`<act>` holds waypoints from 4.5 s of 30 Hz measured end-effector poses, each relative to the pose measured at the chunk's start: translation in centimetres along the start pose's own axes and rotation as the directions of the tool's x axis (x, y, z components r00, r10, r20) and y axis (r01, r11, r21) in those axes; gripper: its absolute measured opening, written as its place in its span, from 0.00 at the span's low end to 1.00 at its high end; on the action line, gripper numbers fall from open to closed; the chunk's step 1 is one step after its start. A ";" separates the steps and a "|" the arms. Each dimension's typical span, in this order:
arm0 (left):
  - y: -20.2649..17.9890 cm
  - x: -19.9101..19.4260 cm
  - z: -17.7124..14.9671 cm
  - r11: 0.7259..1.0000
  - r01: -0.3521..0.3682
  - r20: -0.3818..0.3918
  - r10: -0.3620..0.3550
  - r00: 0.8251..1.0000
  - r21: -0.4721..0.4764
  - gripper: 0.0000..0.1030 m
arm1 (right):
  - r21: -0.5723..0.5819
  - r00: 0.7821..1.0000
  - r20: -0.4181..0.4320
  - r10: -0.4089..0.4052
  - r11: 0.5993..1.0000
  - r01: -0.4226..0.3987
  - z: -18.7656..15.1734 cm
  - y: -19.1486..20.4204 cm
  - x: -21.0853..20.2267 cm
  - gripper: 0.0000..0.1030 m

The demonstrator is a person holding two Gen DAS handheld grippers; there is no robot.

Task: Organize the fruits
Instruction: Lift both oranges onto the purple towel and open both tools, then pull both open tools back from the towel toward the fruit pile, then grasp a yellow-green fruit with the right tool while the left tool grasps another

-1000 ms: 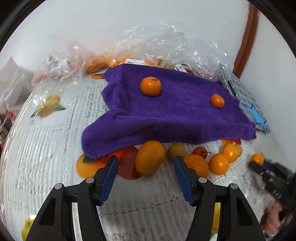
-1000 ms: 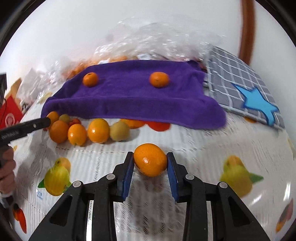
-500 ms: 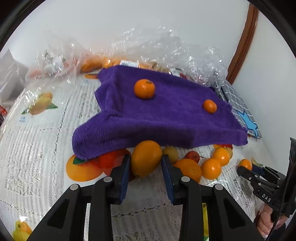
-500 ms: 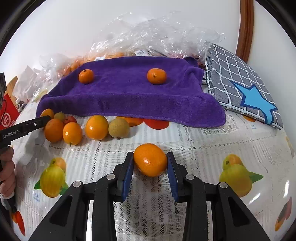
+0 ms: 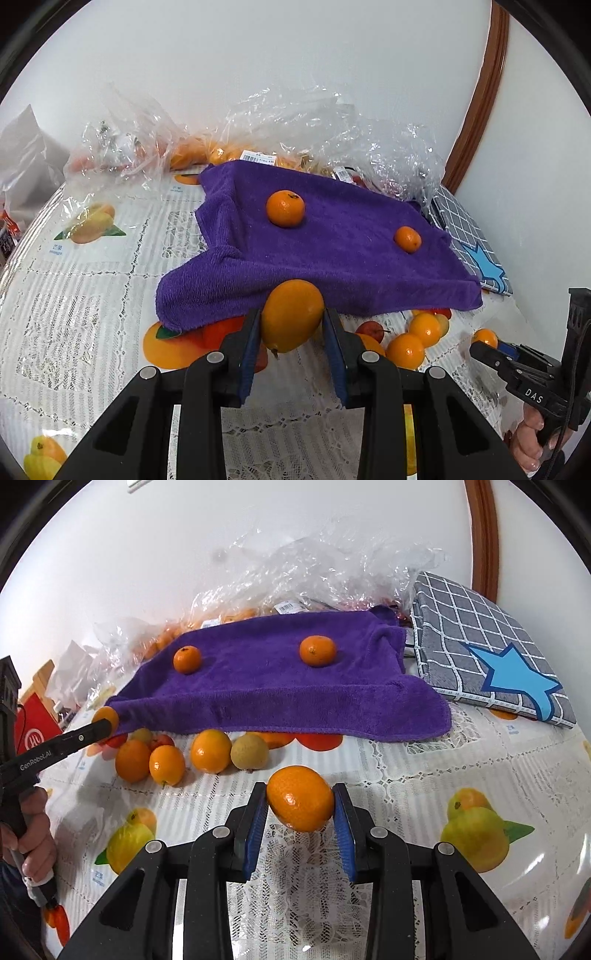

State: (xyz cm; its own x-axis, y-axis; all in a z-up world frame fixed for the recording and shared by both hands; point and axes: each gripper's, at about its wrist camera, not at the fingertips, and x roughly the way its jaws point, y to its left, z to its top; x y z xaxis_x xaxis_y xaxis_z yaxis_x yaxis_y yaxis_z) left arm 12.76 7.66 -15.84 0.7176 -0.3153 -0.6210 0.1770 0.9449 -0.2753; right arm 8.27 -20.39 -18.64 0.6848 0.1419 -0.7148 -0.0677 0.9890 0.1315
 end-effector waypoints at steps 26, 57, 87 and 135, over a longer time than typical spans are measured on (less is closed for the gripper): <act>-1.0 6.4 7.8 0.987 -0.122 0.030 0.126 0.992 -0.104 0.31 | 0.029 0.996 0.075 0.041 0.999 -0.043 11.7 -2.0 4.6 0.34; -1.8 9.1 6.5 0.992 -0.125 -0.012 0.124 0.992 -0.015 0.32 | -0.034 0.999 -0.047 -0.022 0.999 0.020 9.4 -1.4 9.8 0.36; -0.4 3.8 5.3 0.991 -0.088 0.122 0.100 0.987 -0.099 0.52 | -0.029 0.994 0.104 0.029 0.999 -0.027 7.1 -0.1 3.6 0.59; -0.1 2.4 0.8 0.996 0.037 -0.078 -0.043 0.996 -0.085 0.46 | -0.034 0.993 -0.103 0.056 0.998 -0.060 3.1 0.5 5.2 0.28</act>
State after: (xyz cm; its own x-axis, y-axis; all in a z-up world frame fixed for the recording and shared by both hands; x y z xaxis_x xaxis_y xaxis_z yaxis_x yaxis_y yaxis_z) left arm 14.99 6.88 -16.66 0.6545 -0.3618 -0.6639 0.1450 0.9219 -0.3594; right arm 14.06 -19.25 -20.14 0.6012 0.2006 -0.7735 -0.1330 0.9796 0.1508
